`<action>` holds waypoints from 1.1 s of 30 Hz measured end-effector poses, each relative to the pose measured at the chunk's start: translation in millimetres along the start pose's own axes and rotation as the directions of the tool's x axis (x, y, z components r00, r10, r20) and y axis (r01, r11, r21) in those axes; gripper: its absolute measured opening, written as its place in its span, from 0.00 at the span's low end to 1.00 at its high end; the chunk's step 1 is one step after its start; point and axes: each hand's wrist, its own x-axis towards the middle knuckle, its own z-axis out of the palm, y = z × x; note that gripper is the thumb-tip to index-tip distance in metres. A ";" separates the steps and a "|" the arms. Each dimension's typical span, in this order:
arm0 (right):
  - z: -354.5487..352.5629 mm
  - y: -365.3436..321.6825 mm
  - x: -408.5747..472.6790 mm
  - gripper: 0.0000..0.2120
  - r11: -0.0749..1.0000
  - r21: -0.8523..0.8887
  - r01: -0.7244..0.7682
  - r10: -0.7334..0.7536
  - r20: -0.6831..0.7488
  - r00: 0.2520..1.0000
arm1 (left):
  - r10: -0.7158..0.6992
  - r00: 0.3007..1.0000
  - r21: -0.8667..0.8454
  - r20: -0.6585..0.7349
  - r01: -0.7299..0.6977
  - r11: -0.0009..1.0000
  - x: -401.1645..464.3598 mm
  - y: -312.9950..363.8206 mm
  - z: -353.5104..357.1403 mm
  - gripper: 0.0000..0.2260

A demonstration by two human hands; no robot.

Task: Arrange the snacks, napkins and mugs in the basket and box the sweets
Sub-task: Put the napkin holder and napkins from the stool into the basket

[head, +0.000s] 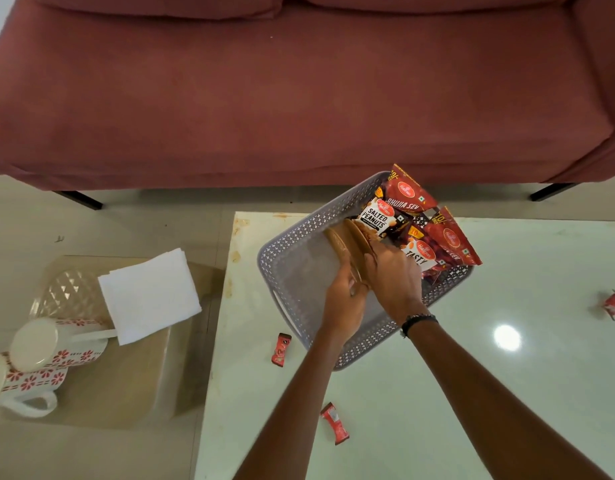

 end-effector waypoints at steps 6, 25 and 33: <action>-20.3 -54.6 -27.0 0.10 0.967 0.198 0.159 -0.093 -0.304 0.948 | 0.112 0.944 0.038 -0.309 -0.105 0.994 -18.8 -6.7 -50.2 0.20; 136.6 -267.7 -40.3 0.32 0.567 0.596 -0.569 0.034 0.673 0.739 | -0.040 0.887 0.509 -0.459 0.300 0.807 -46.2 -131.0 -269.4 0.28; 142.5 -289.3 -44.5 0.18 0.519 0.643 -0.563 0.062 0.629 0.775 | -0.089 0.912 0.491 -0.400 0.295 0.820 -47.7 -123.8 -278.1 0.26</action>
